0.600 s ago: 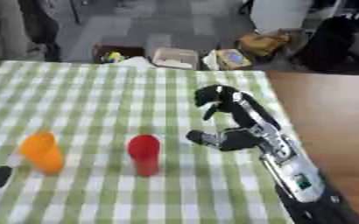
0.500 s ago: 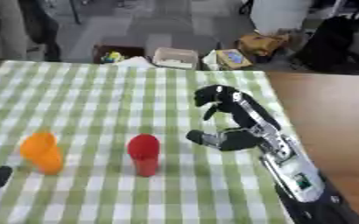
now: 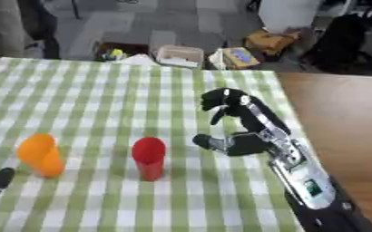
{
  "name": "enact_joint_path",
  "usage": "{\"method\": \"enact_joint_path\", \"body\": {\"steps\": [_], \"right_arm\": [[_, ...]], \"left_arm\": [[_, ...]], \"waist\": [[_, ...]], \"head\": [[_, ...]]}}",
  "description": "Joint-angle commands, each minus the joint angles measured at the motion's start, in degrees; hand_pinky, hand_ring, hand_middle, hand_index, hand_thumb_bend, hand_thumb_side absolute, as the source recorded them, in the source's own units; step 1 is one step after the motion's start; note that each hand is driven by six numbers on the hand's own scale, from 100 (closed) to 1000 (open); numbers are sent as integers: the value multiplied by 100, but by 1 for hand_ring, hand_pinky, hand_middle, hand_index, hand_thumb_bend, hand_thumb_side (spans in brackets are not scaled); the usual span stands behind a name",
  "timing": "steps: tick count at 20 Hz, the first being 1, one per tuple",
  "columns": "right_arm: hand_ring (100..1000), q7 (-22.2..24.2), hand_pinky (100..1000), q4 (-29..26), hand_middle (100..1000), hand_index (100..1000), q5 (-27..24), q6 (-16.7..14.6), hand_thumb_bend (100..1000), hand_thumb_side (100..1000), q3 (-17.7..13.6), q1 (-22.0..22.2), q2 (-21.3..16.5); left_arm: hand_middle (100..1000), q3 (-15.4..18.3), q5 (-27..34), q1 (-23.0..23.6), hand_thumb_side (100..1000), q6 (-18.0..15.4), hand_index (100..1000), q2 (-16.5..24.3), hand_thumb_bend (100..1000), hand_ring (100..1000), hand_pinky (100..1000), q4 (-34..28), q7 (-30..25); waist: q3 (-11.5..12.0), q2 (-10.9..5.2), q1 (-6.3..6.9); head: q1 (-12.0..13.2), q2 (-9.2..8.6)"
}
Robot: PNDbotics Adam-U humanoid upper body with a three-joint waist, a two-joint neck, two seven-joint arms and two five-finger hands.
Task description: Pour the contents of one cup into another cup.
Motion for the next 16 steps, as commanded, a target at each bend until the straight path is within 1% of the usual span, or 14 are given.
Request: {"method": "enact_joint_path", "body": {"steps": [1, 5, 8, 10, 16], "right_arm": [[697, -20, 518, -140, 651, 767, -54, 13, 626, 280, -43, -92, -43], [695, -25, 518, -150, 648, 766, -61, 19, 624, 283, -44, -99, -21], [694, -23, 518, -151, 645, 766, -65, 24, 621, 286, -41, -100, -8], [692, -24, 518, -151, 643, 766, -69, 25, 619, 287, -42, -104, -5], [690, -20, 519, -147, 639, 765, -72, 29, 615, 290, -38, -111, -6]], "left_arm": [[829, -5, 132, -137, 498, -169, 837, 207, 641, 1000, 617, 135, 326], [807, -100, 203, -282, 473, -276, 819, 292, 620, 1000, 616, 311, 643], [796, -165, 257, -406, 439, -312, 810, 342, 608, 1000, 623, 408, 773], [795, -206, 276, -475, 413, -321, 810, 377, 616, 1000, 630, 439, 806], [797, -296, 223, -596, 355, -267, 816, 447, 594, 1000, 652, 368, 778]], "waist": [[-26, -49, -3], [-68, 0, -25], [-89, 16, -30], [-100, 19, -29], [-119, 12, -6]], "head": [[9, -46], [15, -47], [19, -36], [23, -38], [16, -46]]}}
